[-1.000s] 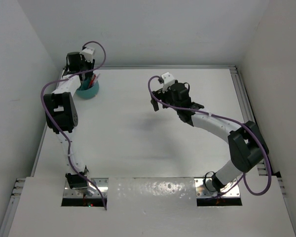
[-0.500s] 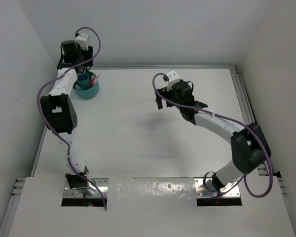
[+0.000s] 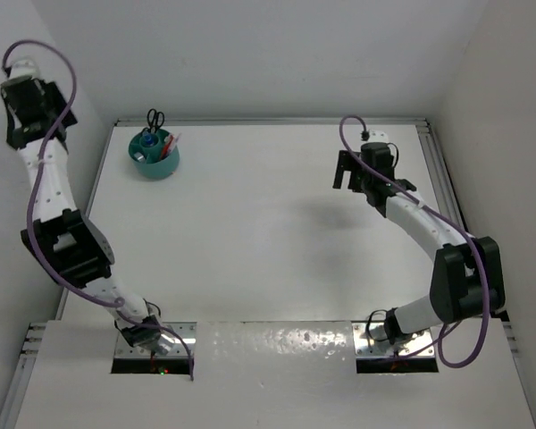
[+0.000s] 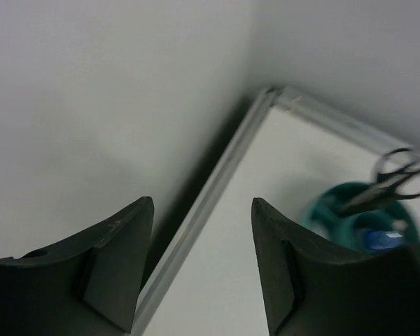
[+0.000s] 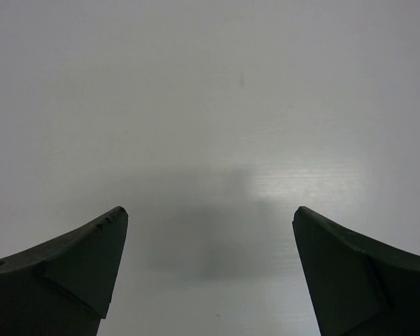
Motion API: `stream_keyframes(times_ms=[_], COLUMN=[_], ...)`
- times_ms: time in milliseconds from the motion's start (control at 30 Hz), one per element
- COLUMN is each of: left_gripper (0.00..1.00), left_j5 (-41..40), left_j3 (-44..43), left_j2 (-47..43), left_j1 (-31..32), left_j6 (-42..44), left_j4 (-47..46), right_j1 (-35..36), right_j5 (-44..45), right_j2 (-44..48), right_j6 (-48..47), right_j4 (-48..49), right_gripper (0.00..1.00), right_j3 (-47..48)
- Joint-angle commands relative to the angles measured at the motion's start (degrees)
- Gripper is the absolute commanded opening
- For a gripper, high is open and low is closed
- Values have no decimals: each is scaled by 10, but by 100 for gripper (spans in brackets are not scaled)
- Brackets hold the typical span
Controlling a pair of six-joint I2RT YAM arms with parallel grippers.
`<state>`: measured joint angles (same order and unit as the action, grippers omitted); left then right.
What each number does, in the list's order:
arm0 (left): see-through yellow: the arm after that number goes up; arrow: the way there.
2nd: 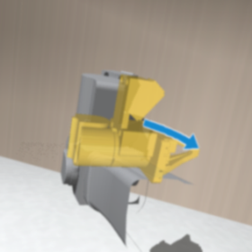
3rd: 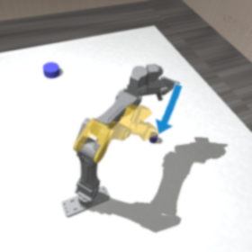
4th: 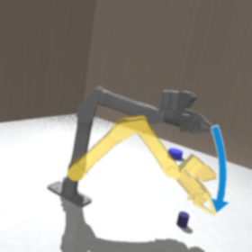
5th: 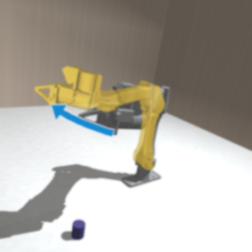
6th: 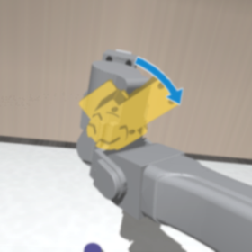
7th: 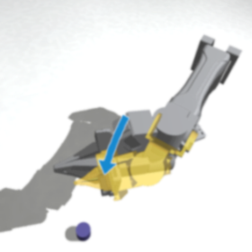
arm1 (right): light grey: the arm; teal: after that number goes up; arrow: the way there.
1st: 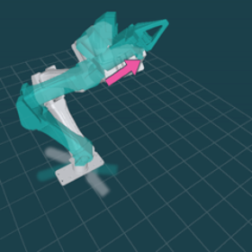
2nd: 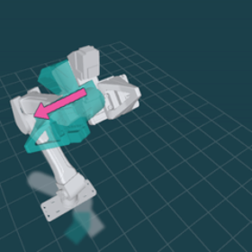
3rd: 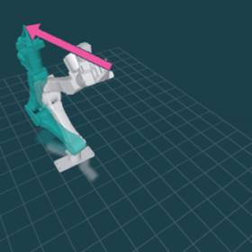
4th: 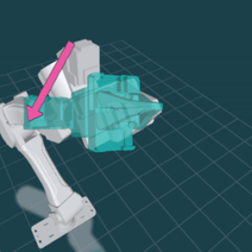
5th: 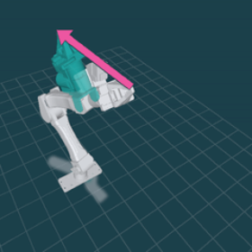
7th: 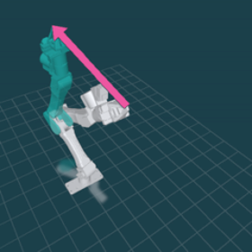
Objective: Sort the stationery into containers
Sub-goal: Reset both arms
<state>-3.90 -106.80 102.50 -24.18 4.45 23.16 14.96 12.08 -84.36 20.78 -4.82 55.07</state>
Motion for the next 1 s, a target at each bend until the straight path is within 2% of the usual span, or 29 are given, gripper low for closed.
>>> stream_keyframes(times_ms=[0,33,133,233,433,967], left_gripper=[56,56,56,56,56,56], left_j5=[-15,-21,-39,-33,-28,-2], left_j3=[110,175,268,294,317,324], left_j2=[-74,-108,-155,-164,-171,-162], left_j1=[-56,-65,-65,-67,-72,-76], left_j6=[-55,-53,-50,-54,-57,-70], left_j4=[68,60,31,38,35,33], right_j1=[-34,-35,-37,-38,-32,-29], right_j5=[38,73,144,167,153,140], right_j2=[18,21,17,3,-11,38], right_j6=[55,70,74,75,81,66], right_j4=[-76,-84,-115,-153,-182,-141], right_gripper=[99,99,99,99,99,99], right_j3=[2,2,14,44,80,36])
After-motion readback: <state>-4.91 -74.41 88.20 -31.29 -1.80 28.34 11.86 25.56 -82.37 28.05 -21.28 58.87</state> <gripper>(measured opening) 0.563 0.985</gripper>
